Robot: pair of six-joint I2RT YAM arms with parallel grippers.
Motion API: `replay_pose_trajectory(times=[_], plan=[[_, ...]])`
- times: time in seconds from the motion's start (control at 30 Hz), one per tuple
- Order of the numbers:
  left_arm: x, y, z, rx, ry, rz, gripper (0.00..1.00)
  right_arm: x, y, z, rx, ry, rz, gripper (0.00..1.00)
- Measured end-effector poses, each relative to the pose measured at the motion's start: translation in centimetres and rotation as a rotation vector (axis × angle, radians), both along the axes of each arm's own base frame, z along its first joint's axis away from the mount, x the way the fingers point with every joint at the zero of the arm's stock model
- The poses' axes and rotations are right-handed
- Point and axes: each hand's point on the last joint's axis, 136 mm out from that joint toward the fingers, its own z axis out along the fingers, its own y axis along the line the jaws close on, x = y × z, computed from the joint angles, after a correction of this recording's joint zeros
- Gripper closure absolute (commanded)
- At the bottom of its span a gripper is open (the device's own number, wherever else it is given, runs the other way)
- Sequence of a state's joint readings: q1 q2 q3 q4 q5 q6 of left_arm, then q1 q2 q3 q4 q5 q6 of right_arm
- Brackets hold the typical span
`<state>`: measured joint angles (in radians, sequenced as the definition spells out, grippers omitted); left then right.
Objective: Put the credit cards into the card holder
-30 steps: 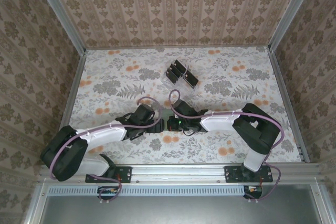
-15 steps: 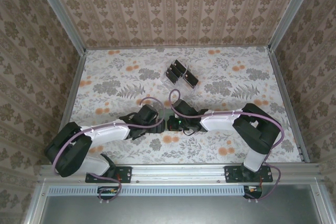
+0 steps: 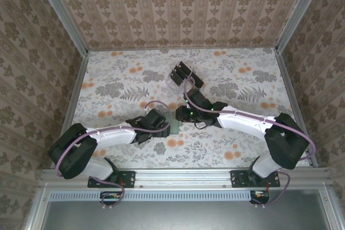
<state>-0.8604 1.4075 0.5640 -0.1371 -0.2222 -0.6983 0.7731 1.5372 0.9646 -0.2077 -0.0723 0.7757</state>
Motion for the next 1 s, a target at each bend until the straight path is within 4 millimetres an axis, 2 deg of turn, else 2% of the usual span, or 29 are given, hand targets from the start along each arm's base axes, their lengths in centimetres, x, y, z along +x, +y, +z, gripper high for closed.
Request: replay_pose_trajectory(times=[0.13, 0.4, 0.63, 0.9, 1.0], plan=[[0.0, 0.0, 0.0, 0.000, -0.002, 0.004, 0.00, 0.3, -0.2, -0.7, -0.064, 0.017, 0.010, 0.66], [0.0, 0.0, -0.1, 0.002, -0.004, 0.006, 0.00, 0.1, -0.9, -4.0, -0.184, 0.083, 0.036, 0.69], [0.1, 0.0, -0.1, 0.004, -0.005, 0.007, 0.00, 0.5, -0.8, -4.4, -0.216, 0.083, 0.051, 0.84], [0.1, 0.0, -0.1, 0.004, -0.005, 0.006, 0.00, 0.4, -1.0, -4.8, -0.235, 0.092, 0.051, 0.84], [0.1, 0.0, -0.1, 0.003, -0.005, 0.007, 0.00, 0.4, -1.0, -4.8, -0.236, 0.092, 0.050, 0.90]])
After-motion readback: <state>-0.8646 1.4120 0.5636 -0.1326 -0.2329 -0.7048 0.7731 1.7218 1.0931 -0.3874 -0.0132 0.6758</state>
